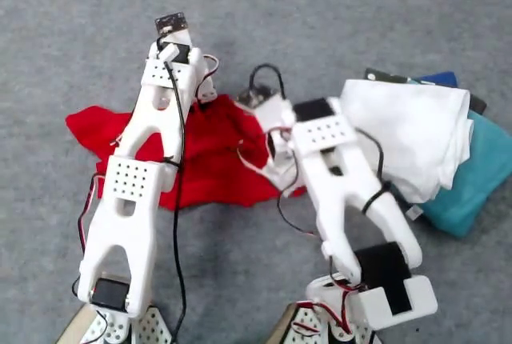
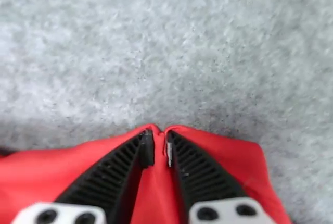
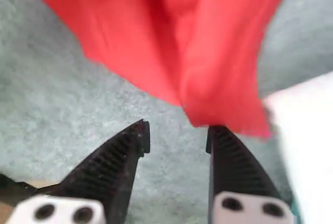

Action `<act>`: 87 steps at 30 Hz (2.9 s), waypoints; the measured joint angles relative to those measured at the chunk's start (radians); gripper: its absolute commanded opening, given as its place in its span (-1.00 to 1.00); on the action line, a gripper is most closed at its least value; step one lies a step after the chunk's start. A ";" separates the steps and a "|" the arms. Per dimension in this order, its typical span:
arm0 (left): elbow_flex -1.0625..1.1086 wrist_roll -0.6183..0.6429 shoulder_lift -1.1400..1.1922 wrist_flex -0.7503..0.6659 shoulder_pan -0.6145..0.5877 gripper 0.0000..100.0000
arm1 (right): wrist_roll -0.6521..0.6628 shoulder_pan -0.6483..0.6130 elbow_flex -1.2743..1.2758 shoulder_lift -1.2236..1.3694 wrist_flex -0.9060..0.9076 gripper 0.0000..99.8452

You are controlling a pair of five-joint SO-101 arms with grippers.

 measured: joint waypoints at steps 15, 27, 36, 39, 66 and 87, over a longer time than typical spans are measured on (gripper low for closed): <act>-0.002 -0.002 0.000 0.106 -0.005 -0.87 | 0.077 0.098 -0.118 0.120 0.058 -0.63; -0.002 -0.035 -0.002 0.178 -0.034 -0.87 | -0.089 0.147 -0.258 0.035 0.267 -0.63; -0.002 -0.118 -0.002 0.201 -0.064 -0.87 | -0.322 0.144 -0.353 0.264 0.230 -0.63; -0.008 -0.118 -0.002 0.209 -0.074 -0.87 | -0.390 0.144 -0.402 0.307 0.232 -0.63; 0.855 -0.560 -0.678 0.219 -0.379 -0.94 | -0.479 -0.204 -0.658 0.681 0.140 -0.90; 0.945 -0.560 -1.111 0.221 -0.692 -0.93 | -0.279 -0.201 -0.385 0.381 0.196 -0.83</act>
